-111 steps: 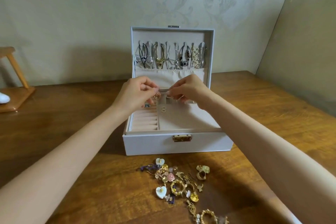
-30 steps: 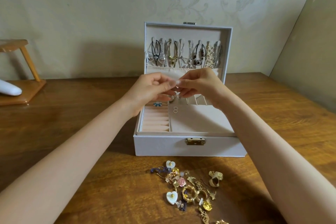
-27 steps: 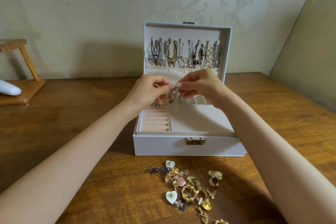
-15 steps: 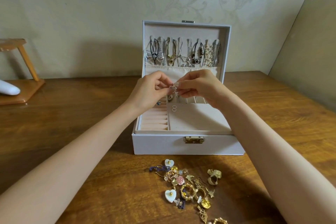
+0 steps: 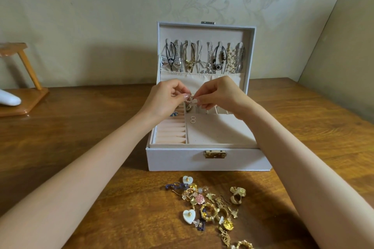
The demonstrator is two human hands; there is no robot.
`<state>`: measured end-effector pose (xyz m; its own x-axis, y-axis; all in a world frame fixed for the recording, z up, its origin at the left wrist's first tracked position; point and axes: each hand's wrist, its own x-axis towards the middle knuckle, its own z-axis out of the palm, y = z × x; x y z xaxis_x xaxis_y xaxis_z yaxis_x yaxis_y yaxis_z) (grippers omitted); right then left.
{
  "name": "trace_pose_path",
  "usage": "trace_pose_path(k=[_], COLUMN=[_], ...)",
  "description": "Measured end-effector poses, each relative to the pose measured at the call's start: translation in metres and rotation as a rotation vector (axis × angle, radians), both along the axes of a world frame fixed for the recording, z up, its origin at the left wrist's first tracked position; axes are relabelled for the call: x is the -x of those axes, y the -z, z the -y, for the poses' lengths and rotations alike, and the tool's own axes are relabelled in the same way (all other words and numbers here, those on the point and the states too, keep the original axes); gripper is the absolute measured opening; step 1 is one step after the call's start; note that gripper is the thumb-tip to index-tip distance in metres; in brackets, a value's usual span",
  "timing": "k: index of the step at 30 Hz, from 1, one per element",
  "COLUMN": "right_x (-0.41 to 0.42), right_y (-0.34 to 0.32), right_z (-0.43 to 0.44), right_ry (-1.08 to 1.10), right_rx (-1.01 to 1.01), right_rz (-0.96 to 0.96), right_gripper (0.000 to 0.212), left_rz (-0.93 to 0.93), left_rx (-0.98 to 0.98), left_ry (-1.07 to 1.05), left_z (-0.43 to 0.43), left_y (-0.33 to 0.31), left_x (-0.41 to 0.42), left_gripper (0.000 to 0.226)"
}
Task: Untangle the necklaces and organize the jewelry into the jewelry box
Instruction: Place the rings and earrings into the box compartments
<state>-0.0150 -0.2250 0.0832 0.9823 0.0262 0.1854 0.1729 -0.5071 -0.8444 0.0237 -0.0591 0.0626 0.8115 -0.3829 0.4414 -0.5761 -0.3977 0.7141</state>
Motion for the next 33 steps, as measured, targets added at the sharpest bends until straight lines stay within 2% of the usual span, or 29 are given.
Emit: trace_pose_path(k=[6, 12, 14, 19, 24, 33], right_x=[0.0, -0.001, -0.002, -0.005, -0.005, -0.009], right_y=[0.002, 0.001, 0.001, 0.006, 0.008, 0.011], right_z=[-0.002, 0.001, 0.001, -0.002, -0.005, 0.0], right_ry=[-0.043, 0.001, 0.031, 0.092, 0.08, 0.078], right_rx=[-0.031, -0.015, 0.039, 0.353, 0.509, 0.499], right_rz=[0.004, 0.026, 0.031, 0.075, 0.08, 0.106], right_gripper=[0.021, 0.012, 0.009, 0.013, 0.015, 0.011], left_rz=[-0.043, 0.011, 0.048, 0.139, 0.257, 0.314], left_rx=[0.064, -0.01, -0.074, -0.303, -0.483, -0.46], left_ry=[0.0, -0.013, -0.014, -0.041, -0.095, -0.122], left_z=[0.001, 0.002, 0.003, 0.005, 0.007, 0.004], left_y=[0.0, 0.002, 0.004, 0.005, 0.004, 0.005], left_x=[0.0, -0.001, -0.001, 0.001, 0.004, 0.005], left_gripper=[0.008, 0.005, 0.004, 0.006, 0.011, 0.017])
